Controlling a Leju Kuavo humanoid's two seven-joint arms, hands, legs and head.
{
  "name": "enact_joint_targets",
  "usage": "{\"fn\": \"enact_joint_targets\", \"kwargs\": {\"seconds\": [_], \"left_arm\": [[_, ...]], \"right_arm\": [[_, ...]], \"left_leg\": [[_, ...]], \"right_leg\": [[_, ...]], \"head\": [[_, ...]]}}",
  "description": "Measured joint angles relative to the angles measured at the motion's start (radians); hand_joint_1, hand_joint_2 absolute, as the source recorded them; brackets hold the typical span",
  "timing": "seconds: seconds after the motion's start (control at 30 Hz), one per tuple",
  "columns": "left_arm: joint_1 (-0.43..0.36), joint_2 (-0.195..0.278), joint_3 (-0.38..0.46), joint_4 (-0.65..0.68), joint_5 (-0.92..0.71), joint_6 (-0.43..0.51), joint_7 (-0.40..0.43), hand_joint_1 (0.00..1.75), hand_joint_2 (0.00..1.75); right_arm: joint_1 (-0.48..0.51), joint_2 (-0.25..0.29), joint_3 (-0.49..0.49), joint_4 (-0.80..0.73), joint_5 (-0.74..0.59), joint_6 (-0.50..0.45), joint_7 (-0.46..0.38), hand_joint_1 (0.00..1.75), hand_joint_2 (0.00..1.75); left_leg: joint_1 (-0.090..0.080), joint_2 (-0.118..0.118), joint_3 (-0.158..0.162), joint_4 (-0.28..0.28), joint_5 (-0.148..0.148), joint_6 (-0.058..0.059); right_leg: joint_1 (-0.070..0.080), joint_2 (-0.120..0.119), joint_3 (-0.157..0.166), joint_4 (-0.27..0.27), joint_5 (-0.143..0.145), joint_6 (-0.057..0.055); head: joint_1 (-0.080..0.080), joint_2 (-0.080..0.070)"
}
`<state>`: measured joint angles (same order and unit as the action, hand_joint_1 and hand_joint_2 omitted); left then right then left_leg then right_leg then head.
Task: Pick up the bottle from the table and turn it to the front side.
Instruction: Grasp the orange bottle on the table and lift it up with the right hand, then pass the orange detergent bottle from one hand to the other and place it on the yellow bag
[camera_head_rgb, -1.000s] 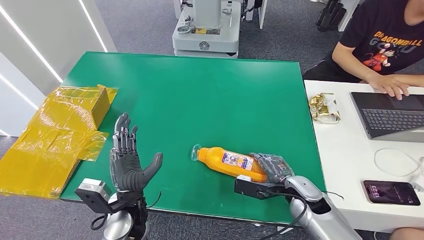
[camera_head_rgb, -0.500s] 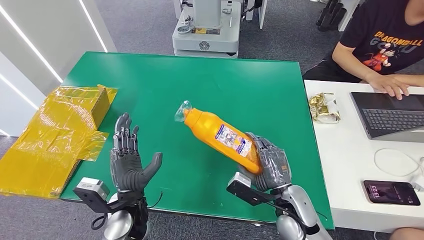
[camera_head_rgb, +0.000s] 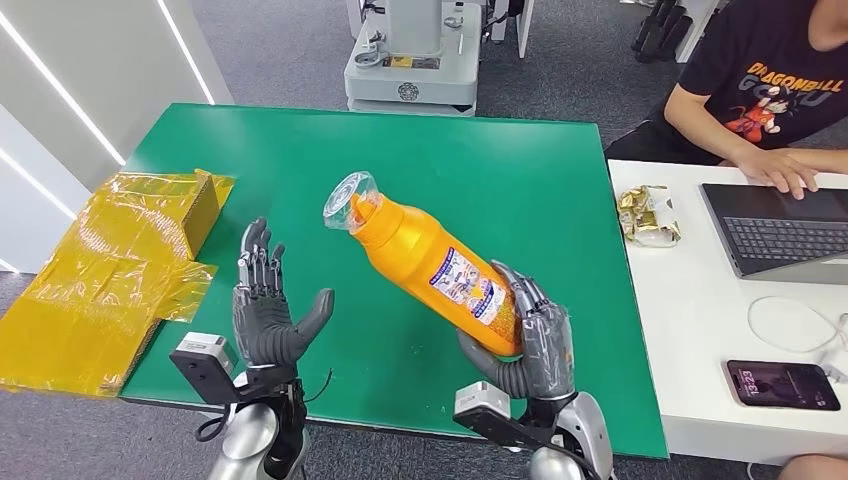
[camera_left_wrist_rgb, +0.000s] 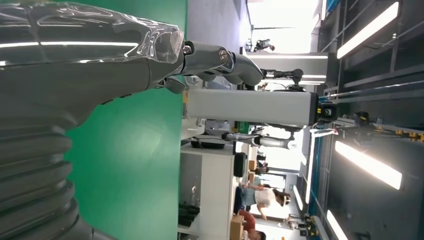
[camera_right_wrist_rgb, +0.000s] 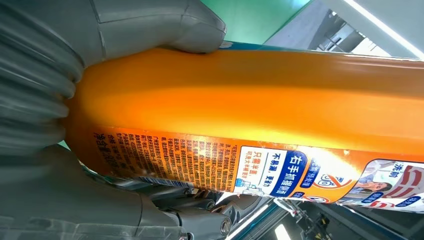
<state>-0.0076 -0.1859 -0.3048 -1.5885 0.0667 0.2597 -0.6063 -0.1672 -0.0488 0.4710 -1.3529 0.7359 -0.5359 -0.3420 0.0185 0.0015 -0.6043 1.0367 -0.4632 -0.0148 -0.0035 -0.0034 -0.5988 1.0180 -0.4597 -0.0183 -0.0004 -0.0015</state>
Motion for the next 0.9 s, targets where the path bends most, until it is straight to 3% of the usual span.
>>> {"fn": "enact_joint_targets", "kwargs": {"seconds": [0.3, 0.57, 0.9], "left_arm": [[-0.027, 0.027, -0.025, 0.011, 0.054, -0.085, -0.008, 0.00, 1.75], [-0.046, 0.058, -0.081, 0.012, 0.135, -0.235, 0.018, 0.00, 1.75], [-0.087, 0.065, -0.103, 0.047, 0.172, -0.285, 0.062, 0.00, 1.75]], "right_arm": [[-0.015, 0.011, 0.008, 0.023, 0.004, 0.053, 0.015, 1.75, 1.75], [-0.066, 0.015, 0.014, 0.071, 0.000, 0.101, -0.018, 1.75, 1.75], [-0.152, 0.045, 0.044, 0.167, -0.018, 0.143, -0.074, 1.75, 1.75]], "left_leg": [[0.000, 0.000, 0.000, 0.000, 0.000, 0.000], [0.000, 0.000, 0.000, 0.000, 0.000, 0.000], [0.000, 0.000, 0.000, 0.000, 0.000, 0.000]], "right_leg": [[0.000, 0.000, 0.000, 0.000, 0.000, 0.000], [0.000, 0.000, 0.000, 0.000, 0.000, 0.000], [0.000, 0.000, 0.000, 0.001, 0.000, 0.000]], "head": [[0.000, 0.000], [0.000, 0.000], [0.000, 0.000]]}}
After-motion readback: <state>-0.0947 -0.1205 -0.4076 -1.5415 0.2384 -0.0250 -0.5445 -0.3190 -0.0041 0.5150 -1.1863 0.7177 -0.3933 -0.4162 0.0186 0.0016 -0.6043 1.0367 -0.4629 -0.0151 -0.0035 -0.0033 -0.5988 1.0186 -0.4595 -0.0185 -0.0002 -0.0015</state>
